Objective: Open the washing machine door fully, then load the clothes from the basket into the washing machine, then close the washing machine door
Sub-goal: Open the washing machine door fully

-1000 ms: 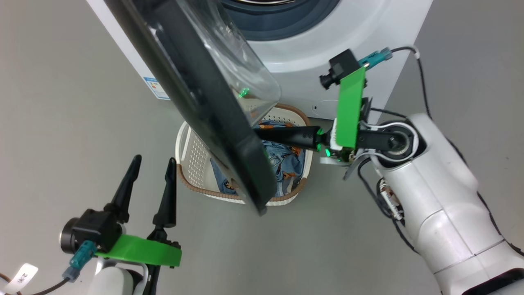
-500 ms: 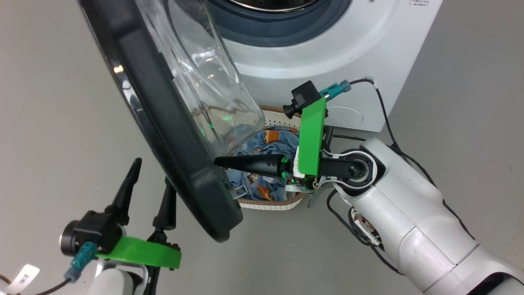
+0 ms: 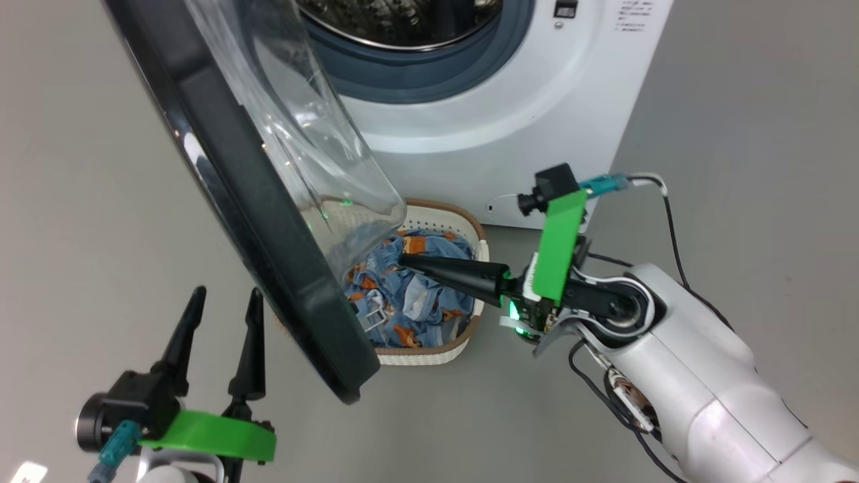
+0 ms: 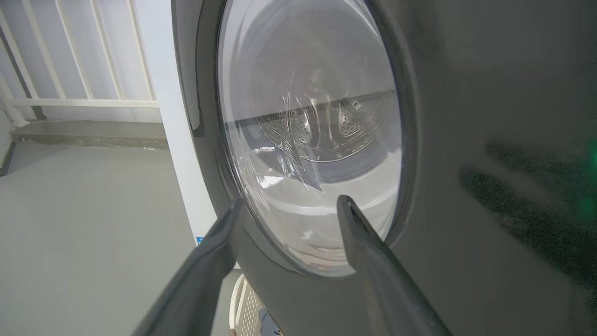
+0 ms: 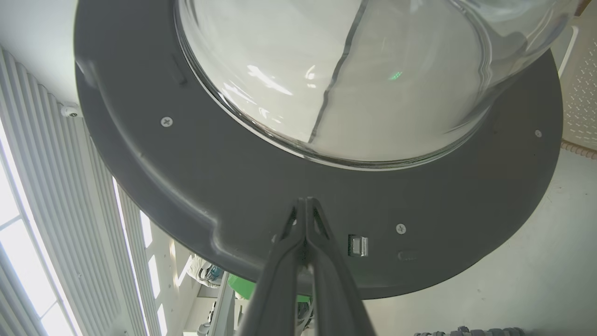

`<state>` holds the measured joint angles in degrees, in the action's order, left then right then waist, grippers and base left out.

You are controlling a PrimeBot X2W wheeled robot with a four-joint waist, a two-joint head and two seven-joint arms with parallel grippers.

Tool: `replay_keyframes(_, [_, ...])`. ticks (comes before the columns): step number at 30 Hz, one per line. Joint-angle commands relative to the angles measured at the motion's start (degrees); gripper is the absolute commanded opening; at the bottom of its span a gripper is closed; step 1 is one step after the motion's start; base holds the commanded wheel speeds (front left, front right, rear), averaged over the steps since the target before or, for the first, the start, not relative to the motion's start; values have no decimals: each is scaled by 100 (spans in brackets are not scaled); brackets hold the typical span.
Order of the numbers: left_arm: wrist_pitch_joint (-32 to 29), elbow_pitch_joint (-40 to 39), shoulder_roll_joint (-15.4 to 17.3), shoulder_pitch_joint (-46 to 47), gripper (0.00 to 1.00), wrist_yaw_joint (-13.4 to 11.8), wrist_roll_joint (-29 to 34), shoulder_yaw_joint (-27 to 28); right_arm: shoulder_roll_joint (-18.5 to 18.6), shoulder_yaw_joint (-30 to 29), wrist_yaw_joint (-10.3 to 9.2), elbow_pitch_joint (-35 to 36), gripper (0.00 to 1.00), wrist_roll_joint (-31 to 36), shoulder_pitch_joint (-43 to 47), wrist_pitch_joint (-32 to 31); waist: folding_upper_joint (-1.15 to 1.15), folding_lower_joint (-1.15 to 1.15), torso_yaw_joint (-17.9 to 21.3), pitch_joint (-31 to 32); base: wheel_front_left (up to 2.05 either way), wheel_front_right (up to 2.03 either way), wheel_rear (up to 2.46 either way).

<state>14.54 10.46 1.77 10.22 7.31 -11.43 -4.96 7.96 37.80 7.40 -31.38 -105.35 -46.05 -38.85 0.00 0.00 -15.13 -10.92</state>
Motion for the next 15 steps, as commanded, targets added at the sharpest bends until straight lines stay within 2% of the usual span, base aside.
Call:
replay_keyframes(1, [46,-146,110,-65,100,17,87,234,-65,-73,9,255,0,-108,167,109,0,0,145,126,0,0,0])
replay_keyframes(15, [46,-168,186,-376,100,17,164,627,435,-502,9,1185,0,-128,1256,1014,0,0,572,498,0,0,0])
